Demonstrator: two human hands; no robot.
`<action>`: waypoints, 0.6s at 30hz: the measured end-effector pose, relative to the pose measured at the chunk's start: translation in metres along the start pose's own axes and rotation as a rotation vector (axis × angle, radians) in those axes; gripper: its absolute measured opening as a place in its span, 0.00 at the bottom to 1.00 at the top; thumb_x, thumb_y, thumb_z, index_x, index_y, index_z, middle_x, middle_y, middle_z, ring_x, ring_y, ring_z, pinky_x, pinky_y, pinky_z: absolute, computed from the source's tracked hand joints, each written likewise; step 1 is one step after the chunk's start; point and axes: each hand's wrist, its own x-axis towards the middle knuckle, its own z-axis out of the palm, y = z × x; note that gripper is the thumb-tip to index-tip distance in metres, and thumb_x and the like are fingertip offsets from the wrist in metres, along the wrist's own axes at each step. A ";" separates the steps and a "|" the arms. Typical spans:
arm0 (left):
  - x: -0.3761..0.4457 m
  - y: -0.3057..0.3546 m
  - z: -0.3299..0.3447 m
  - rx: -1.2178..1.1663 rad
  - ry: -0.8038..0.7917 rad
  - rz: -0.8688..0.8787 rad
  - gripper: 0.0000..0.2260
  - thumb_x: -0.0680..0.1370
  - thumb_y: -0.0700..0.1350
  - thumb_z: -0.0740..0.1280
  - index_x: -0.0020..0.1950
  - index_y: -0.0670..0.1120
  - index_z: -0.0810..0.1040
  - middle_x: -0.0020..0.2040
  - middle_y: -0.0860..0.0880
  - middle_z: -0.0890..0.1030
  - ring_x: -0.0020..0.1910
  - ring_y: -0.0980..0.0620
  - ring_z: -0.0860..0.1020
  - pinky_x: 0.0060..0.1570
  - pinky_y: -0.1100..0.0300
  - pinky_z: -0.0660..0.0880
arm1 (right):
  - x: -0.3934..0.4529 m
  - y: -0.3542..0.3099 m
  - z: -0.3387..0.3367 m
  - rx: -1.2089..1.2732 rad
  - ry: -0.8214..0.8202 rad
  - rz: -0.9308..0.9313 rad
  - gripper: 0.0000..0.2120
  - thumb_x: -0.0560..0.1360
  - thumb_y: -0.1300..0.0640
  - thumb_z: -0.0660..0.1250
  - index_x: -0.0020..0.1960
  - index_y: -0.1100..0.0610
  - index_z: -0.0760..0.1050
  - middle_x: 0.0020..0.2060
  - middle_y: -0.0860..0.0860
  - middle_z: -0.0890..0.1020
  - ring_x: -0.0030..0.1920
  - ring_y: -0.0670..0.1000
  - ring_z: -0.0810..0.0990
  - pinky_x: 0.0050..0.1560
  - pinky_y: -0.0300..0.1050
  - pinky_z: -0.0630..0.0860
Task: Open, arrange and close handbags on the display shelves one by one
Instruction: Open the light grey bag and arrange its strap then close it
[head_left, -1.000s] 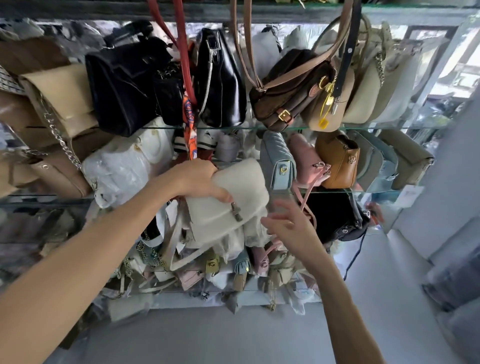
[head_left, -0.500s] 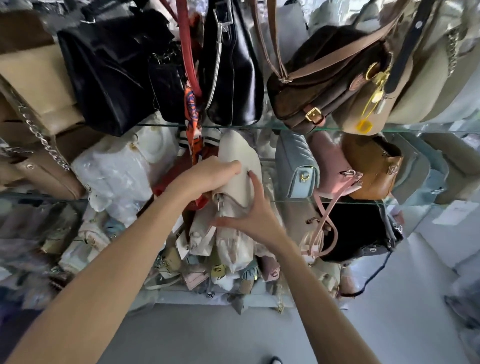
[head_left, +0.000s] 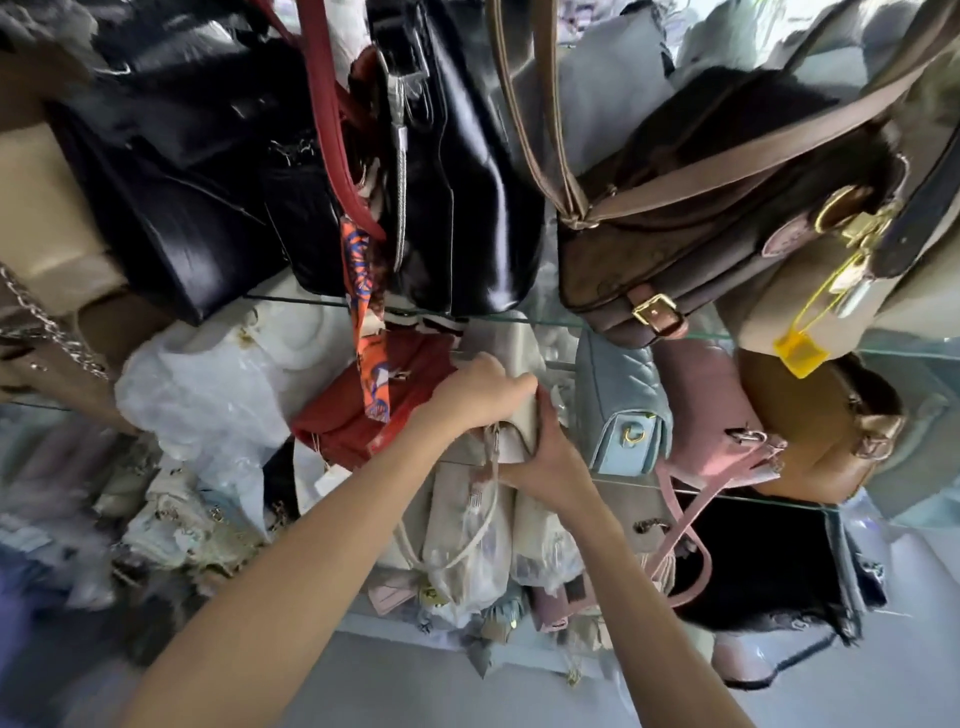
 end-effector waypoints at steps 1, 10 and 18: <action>0.006 0.001 0.003 0.002 0.003 -0.007 0.29 0.76 0.60 0.63 0.50 0.31 0.78 0.44 0.36 0.84 0.47 0.39 0.84 0.32 0.56 0.71 | 0.002 0.000 -0.001 -0.025 0.024 -0.005 0.63 0.64 0.46 0.83 0.84 0.44 0.43 0.75 0.49 0.73 0.72 0.55 0.73 0.64 0.46 0.72; 0.030 0.019 0.015 0.073 0.031 0.059 0.39 0.81 0.63 0.60 0.79 0.35 0.60 0.70 0.37 0.76 0.65 0.39 0.77 0.61 0.49 0.76 | 0.016 -0.004 0.000 0.072 0.261 0.073 0.52 0.64 0.47 0.77 0.82 0.44 0.54 0.56 0.51 0.85 0.56 0.56 0.84 0.52 0.55 0.83; 0.020 0.013 0.023 0.048 0.061 0.140 0.31 0.81 0.61 0.62 0.70 0.36 0.68 0.65 0.37 0.78 0.63 0.38 0.77 0.52 0.51 0.71 | 0.005 -0.001 0.014 0.107 0.393 0.078 0.43 0.70 0.54 0.77 0.81 0.49 0.61 0.55 0.49 0.84 0.56 0.55 0.82 0.56 0.52 0.80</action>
